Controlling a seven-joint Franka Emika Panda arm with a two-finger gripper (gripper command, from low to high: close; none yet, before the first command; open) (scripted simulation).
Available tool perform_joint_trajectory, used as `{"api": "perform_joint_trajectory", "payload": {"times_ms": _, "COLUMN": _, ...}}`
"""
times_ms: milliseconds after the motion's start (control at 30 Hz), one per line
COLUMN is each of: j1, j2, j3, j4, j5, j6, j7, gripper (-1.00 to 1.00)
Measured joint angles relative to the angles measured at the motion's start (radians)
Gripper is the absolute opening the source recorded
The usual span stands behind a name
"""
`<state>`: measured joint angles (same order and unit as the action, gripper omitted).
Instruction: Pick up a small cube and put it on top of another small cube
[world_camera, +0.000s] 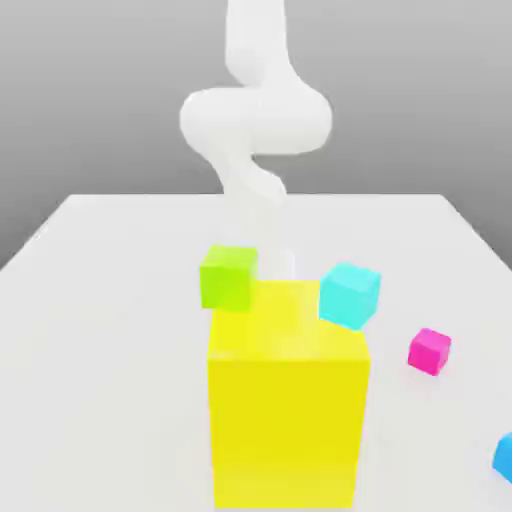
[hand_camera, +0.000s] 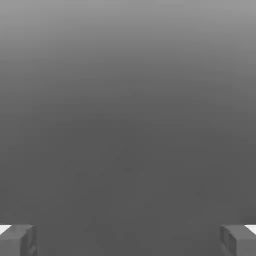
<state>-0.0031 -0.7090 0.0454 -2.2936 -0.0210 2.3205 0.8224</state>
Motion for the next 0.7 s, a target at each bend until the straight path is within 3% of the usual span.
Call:
{"api": "perform_joint_trajectory", "payload": {"times_ms": 433, "j1": 0.014, "j2": 0.476, "j3": 0.224, "j4": 0.033, "j5": -0.156, "j6": 0.106, "j7": 0.152, "gripper": 0.0}}
{"api": "perform_joint_trajectory", "payload": {"times_ms": 700, "j1": 0.104, "j2": 0.767, "j3": 0.292, "j4": 0.054, "j5": -0.264, "j6": 0.169, "j7": 0.254, "gripper": 0.0}}
